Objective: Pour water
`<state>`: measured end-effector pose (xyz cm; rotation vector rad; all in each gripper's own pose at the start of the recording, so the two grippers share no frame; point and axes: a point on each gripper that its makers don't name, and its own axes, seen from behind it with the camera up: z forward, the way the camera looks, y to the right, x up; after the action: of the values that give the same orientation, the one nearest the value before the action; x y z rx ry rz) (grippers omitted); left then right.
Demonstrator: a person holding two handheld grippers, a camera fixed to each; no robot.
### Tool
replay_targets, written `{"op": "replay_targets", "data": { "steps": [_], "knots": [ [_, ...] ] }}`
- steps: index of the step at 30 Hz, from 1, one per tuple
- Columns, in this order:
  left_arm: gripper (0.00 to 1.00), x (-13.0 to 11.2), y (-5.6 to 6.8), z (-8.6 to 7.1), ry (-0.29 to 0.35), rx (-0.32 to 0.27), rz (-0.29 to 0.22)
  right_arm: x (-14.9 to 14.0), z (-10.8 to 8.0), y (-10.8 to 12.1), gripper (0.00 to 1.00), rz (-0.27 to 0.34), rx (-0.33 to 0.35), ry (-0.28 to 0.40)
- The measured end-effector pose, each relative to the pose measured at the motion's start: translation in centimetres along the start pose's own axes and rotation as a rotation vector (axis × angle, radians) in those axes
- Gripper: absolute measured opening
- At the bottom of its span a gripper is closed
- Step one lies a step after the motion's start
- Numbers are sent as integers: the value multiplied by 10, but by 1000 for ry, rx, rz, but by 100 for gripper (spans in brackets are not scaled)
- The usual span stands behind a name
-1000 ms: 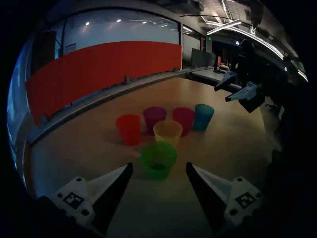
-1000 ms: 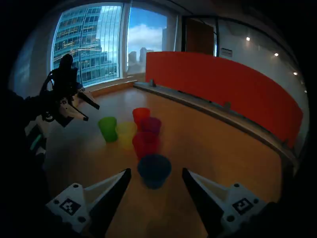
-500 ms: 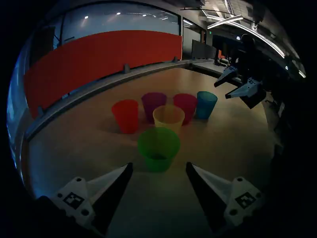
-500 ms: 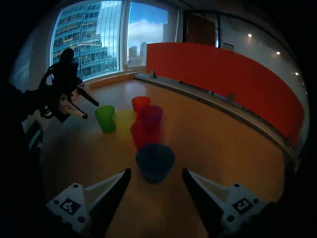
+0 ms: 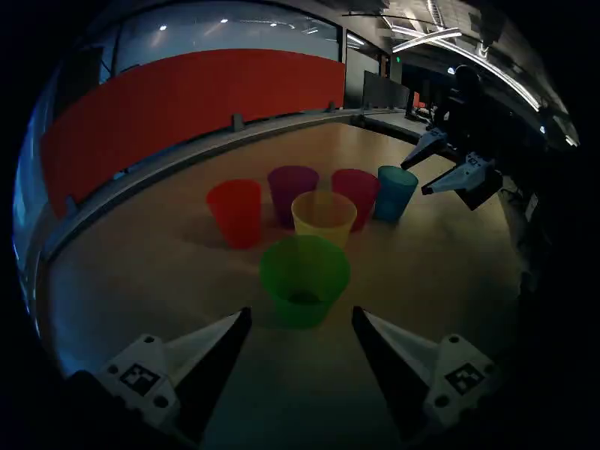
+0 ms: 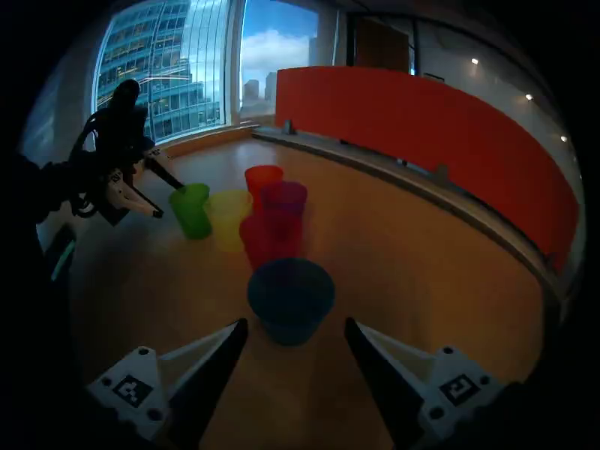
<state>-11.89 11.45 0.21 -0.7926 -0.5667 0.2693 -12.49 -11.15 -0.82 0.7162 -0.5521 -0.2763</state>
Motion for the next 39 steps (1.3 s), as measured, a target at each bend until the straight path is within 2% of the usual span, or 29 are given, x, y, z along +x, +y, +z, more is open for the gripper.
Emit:
{"op": "replay_targets", "data": {
  "steps": [8, 23, 36, 39],
  "knots": [
    [100, 3, -1, 13, -3, -11, 2, -1, 13, 0, 100, 8, 6, -5],
    [100, 16, 6, 32, 8, -35, 12, 10, 34, -3, 100, 9, 27, 8],
    [100, 19, 6, 40, -3, -37, 21, 17, 37, -4, 100, 5, 35, 14],
    [95, 19, 6, 41, -6, -31, 24, 18, 38, -4, 100, 5, 36, 14]
  ]
}}
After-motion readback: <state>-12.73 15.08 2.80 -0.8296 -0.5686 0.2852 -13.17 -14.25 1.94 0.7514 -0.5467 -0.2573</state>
